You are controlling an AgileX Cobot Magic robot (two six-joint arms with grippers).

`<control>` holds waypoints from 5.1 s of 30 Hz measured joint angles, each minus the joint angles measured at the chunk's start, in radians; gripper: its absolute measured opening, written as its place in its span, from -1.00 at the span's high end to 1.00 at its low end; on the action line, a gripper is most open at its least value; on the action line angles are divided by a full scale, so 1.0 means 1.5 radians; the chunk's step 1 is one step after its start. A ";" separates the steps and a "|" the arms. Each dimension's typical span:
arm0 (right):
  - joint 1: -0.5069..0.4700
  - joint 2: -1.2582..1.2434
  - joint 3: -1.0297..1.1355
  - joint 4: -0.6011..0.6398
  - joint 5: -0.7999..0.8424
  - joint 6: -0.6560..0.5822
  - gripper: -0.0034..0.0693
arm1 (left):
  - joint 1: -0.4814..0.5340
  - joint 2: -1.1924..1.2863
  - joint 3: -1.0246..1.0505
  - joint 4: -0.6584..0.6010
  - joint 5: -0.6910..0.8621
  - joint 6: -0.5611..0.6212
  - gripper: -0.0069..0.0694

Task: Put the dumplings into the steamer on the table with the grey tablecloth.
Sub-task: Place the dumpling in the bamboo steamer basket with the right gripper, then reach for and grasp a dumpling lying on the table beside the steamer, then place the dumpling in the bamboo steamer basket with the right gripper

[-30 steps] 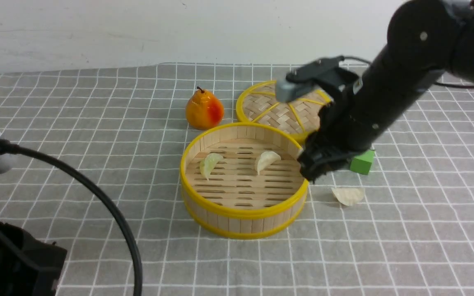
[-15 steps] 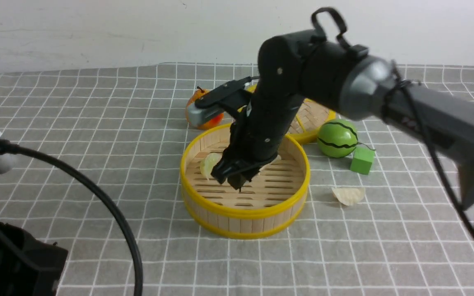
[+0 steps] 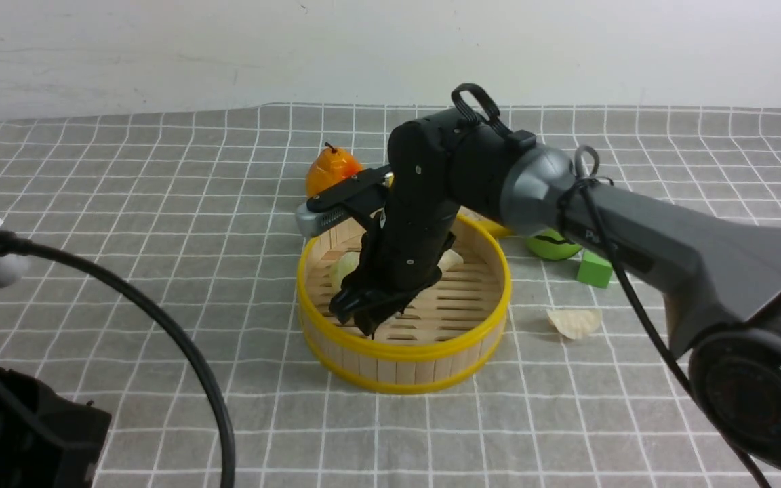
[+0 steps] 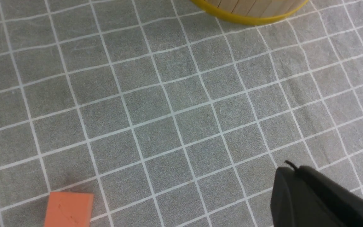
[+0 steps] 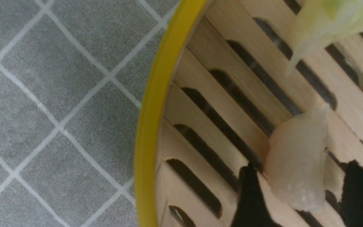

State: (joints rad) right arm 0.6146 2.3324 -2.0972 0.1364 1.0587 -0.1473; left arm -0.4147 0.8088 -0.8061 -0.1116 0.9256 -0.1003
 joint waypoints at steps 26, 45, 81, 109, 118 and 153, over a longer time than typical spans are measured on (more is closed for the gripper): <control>-0.242 -0.243 0.306 0.021 0.078 -0.465 -0.35 | 0.000 0.000 0.000 -0.007 -0.007 0.000 0.83; -0.242 -0.138 0.313 -0.007 -0.090 -0.519 -0.21 | 0.000 0.001 0.000 0.021 -0.017 0.001 0.80; -0.242 -0.171 0.260 -0.020 0.035 -0.383 0.35 | 0.000 0.001 0.000 0.026 -0.017 0.001 0.75; -0.242 -0.093 0.182 -0.005 0.086 -0.349 0.11 | 0.000 0.001 0.000 0.041 -0.017 0.001 0.71; -0.204 -0.108 0.015 0.127 0.107 -0.239 0.11 | 0.000 0.001 0.000 0.041 -0.017 0.001 0.68; -0.045 -0.163 0.018 -0.044 0.116 -0.079 -0.07 | 0.000 -0.157 0.002 0.009 0.025 -0.024 0.61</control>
State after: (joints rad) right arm 0.5467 2.0874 -2.0695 0.0699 1.2327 -0.2659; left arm -0.4147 0.5735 -0.8032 -0.0985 0.9627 -0.1366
